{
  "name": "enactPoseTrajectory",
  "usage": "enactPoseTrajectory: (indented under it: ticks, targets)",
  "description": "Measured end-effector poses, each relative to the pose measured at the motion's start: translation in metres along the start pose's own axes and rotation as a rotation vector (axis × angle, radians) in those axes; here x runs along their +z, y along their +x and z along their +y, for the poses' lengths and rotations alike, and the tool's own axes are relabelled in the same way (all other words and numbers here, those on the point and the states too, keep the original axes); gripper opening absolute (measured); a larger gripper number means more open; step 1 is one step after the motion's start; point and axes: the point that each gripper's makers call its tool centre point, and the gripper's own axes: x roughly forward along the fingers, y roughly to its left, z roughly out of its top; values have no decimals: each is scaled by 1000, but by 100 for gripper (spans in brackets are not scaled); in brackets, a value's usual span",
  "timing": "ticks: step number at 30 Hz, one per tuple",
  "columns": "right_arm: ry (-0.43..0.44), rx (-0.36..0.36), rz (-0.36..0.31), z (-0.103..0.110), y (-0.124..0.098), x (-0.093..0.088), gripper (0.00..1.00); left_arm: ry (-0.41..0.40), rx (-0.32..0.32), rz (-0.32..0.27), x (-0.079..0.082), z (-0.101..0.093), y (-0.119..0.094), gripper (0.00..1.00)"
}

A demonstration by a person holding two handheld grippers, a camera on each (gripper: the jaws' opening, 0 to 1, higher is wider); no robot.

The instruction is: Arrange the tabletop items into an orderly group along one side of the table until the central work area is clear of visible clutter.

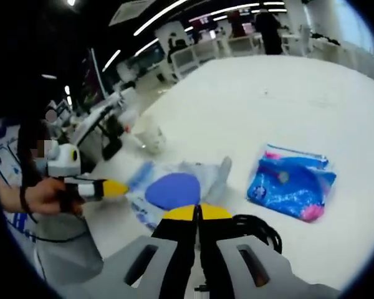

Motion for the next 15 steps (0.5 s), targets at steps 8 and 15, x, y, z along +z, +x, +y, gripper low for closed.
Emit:
enactPoseTrajectory:
  ticks: [8,15]
  targets:
    - [-95,-16,25,-2,15,19,0,-100,58,-25,8,7,23,0]
    - [-32,-37,19,-21,29,9,0,-118,77,-32,18,5,37,0]
